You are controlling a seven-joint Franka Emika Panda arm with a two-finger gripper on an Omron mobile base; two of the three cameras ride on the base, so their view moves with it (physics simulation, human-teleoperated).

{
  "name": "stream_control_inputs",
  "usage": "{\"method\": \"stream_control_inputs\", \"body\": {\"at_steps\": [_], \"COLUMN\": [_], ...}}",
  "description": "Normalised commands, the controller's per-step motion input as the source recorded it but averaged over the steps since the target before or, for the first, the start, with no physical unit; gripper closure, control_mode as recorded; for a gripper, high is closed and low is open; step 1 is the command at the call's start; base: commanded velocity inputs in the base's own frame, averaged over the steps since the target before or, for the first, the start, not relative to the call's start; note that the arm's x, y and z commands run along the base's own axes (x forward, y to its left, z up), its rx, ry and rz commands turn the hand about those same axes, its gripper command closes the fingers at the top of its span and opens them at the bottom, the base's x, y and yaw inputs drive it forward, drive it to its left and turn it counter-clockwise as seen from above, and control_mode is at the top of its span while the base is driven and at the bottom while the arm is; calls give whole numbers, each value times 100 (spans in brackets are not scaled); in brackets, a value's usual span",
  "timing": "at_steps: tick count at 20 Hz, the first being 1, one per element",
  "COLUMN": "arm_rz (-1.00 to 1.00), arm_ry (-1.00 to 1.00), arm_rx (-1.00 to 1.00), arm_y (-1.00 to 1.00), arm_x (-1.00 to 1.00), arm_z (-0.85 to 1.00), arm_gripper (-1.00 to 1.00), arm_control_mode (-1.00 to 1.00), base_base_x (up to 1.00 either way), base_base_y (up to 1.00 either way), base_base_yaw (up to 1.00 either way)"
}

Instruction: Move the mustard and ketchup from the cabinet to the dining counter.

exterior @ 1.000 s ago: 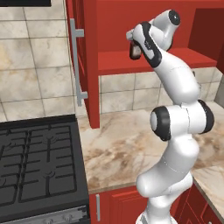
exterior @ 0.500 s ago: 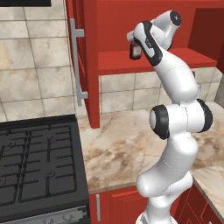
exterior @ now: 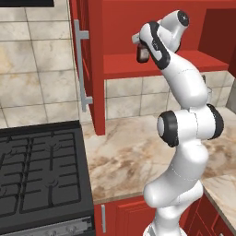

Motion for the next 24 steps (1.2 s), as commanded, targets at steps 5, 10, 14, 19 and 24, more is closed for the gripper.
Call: {"method": "stream_control_inputs", "body": {"at_steps": [5,10,14,19,24], "arm_rz": [1,0,2,2,1], "arm_ry": [-1,-14,-21,-17,-8], "arm_rx": [0,0,0,0,0], "arm_y": [0,0,0,0,-7], "arm_x": [-12,-67,-99,-100,-100], "arm_z": [-1,0,0,0,11], "arm_gripper": [100,100,100,100,100], "arm_control_mode": [-100,-100,-100,-100,-100], "base_base_x": [0,0,0,0,0], "base_base_y": [0,0,0,0,0], "base_base_yaw": [0,0,0,0,0]}}
